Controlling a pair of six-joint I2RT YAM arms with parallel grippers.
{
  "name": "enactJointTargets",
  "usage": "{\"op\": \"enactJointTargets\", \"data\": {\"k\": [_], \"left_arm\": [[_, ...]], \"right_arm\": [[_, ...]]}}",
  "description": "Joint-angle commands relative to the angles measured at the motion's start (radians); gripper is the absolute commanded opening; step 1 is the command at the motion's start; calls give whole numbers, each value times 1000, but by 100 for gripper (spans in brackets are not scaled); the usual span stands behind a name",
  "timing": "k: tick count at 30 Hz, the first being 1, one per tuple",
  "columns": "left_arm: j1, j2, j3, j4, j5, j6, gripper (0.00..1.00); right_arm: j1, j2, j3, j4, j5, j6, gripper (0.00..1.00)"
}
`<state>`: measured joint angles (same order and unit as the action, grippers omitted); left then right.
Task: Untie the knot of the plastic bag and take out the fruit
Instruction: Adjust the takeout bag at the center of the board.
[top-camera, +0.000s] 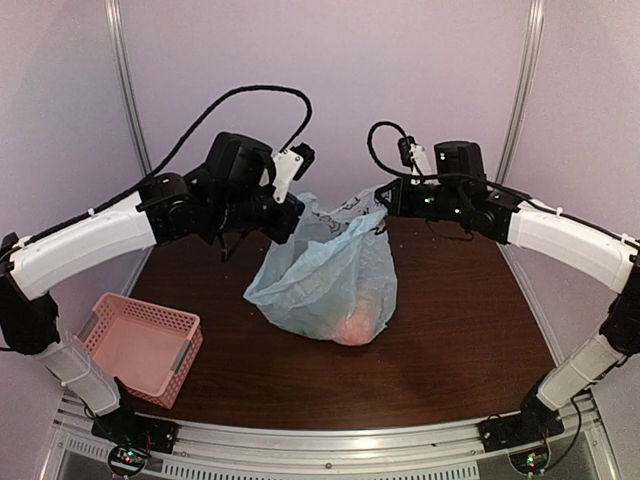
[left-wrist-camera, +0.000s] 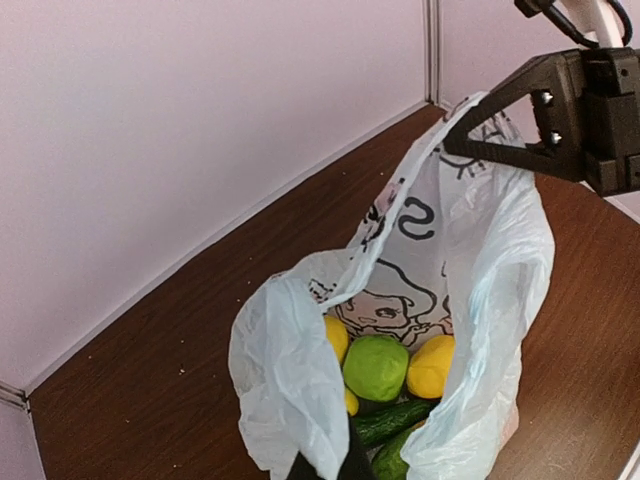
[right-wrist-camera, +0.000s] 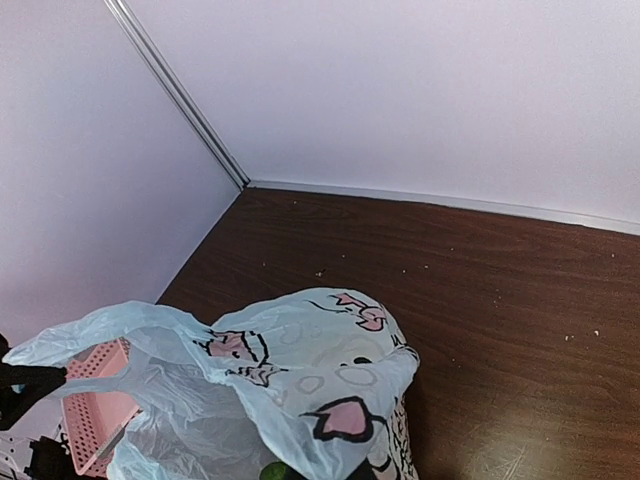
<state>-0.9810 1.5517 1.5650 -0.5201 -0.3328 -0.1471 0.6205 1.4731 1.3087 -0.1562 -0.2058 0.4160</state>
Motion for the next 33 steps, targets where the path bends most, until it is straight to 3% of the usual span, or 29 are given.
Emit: {"op": "enactJointTargets", "data": {"k": [1, 12, 20, 22, 28, 33], "left_arm": [[20, -39, 54, 25, 99, 8, 0], [83, -34, 128, 40, 330, -3, 0], [204, -60, -34, 127, 461, -2, 0], [217, -70, -78, 162, 483, 22, 0], [253, -125, -190, 284, 524, 33, 0], [284, -177, -273, 359, 554, 17, 0]], "right_arm": [[2, 73, 111, -31, -16, -68, 0], [2, 265, 337, -83, -19, -124, 2], [2, 207, 362, -196, 86, -199, 58], [2, 169, 359, -237, 117, -217, 67], [8, 33, 301, -317, 108, -202, 70], [23, -17, 266, -387, 14, -159, 65]]}}
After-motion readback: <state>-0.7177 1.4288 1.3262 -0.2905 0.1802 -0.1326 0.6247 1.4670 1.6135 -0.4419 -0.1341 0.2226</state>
